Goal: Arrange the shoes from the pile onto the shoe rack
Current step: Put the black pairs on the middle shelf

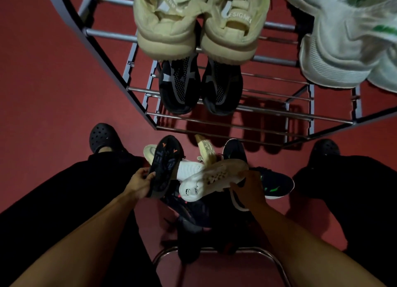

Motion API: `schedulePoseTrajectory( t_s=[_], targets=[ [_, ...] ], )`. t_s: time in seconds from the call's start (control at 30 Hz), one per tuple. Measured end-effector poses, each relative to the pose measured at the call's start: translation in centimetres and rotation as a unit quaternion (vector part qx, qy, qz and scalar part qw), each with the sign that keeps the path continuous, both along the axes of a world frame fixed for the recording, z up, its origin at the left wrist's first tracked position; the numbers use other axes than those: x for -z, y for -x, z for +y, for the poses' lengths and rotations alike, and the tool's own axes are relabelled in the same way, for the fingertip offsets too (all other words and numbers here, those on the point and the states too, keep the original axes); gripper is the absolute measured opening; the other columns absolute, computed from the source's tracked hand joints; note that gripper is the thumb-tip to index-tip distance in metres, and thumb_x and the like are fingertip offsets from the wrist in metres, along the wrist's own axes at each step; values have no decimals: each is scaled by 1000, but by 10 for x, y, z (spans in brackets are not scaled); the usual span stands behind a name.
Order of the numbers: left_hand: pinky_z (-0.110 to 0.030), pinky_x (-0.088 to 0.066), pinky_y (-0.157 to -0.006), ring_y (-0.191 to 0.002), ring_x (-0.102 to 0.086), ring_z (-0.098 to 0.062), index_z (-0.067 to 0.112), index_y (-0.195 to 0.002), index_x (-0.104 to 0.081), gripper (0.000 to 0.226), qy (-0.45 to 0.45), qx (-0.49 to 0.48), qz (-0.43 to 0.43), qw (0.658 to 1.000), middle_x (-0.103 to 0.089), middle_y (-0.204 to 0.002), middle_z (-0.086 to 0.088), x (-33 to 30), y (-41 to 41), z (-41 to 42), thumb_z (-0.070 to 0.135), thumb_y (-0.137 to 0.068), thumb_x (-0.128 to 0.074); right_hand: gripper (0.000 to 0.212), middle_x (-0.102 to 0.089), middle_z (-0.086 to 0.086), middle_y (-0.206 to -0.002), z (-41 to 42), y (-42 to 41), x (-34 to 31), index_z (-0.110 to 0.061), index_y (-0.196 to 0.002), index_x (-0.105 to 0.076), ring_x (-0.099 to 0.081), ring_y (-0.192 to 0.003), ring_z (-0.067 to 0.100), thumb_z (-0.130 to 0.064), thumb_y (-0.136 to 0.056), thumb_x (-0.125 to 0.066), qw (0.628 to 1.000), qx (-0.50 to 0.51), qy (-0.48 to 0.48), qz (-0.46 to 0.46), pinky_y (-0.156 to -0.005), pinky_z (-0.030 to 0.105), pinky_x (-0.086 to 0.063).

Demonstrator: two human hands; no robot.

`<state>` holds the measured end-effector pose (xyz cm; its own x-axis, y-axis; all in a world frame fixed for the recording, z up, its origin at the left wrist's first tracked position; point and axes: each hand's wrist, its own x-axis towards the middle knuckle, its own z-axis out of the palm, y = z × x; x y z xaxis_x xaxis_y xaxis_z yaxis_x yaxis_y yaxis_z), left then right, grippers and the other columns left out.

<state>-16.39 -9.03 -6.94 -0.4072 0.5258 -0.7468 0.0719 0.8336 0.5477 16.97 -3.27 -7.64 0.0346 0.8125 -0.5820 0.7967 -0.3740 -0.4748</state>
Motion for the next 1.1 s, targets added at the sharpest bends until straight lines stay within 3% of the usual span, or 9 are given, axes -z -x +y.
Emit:
schedulePoseTrajectory(
  t_s=[0.17,0.27,0.37,0.43,0.53,0.7,0.87,0.93,1.1],
  targets=[
    [-31,-54,-57,-78,-67,-27,7,-112,-64,34,53,39,-36,997,-72,-103,-14,3,-13,5,37,-98,-60,73,-50,12,-123,-36,-37,23,-9,-128,-42,-57,-108,33,-23,-70,-85,985,154,73,16,-88,42,-51],
    [-37,-57,-62,-66,-65,-29,3,-105,-67,40,69,50,-52,995,-74,-80,-11,3,-26,12,42,-97,-61,79,-53,7,-123,-62,-53,31,-5,-134,-37,-56,-109,25,-6,-71,-85,966,208,125,88,-84,36,-49],
    [-43,-57,-65,-53,-59,-27,-2,-103,-65,39,79,49,-49,995,-66,-54,-1,6,-32,12,37,-99,-60,92,-60,5,-129,-82,-66,44,-4,-135,-47,-60,-111,23,-38,-59,-89,955,203,199,84,-91,38,-52],
    [-32,-55,-56,-58,-61,-27,-5,-108,-65,39,76,59,-38,995,-69,-67,-8,1,-34,10,32,-100,-58,81,-63,6,-125,-89,-63,46,-8,-128,-58,-61,-113,26,-53,-65,-81,942,172,276,79,-95,39,-51],
    [-30,-55,-74,-86,-66,-26,1,-117,-65,29,48,83,16,995,-69,-102,-11,-5,-29,6,24,-101,-57,25,-61,8,-103,-91,-38,37,-8,-99,-64,-59,-94,20,-30,-89,-70,918,155,346,115,-80,30,-46],
    [-37,-53,-94,-109,-66,-30,3,-132,-59,34,26,90,44,995,-67,-122,-14,-9,-18,7,18,-101,-56,21,-59,10,-95,-91,-20,38,-1,-102,-67,-59,-97,26,-20,-93,-65,951,123,268,88,-77,35,-43],
    [-29,-49,-78,-92,-63,-24,-1,-127,-61,35,53,106,42,992,-67,-113,-15,-10,-24,11,23,-102,-55,49,-53,18,-137,-101,-22,26,0,-134,-51,-51,-126,34,-27,-95,-63,906,189,355,130,-97,38,-44],
    [-27,-51,-73,-90,-63,-24,-1,-126,-61,34,48,88,31,994,-68,-112,-13,-8,-25,10,22,-102,-57,44,-57,13,-134,-116,-8,24,-6,-132,-52,-56,-121,31,-27,-95,-62,874,227,394,171,-95,40,-47],
    [-15,-53,-48,-76,-66,-17,0,-130,-60,35,48,82,11,995,-69,-113,-14,-4,-17,4,20,-102,-56,5,-65,4,-94,-157,46,35,-9,-97,-63,-59,-79,10,-7,-93,-63,870,225,387,205,-58,12,-46]
  ],
)
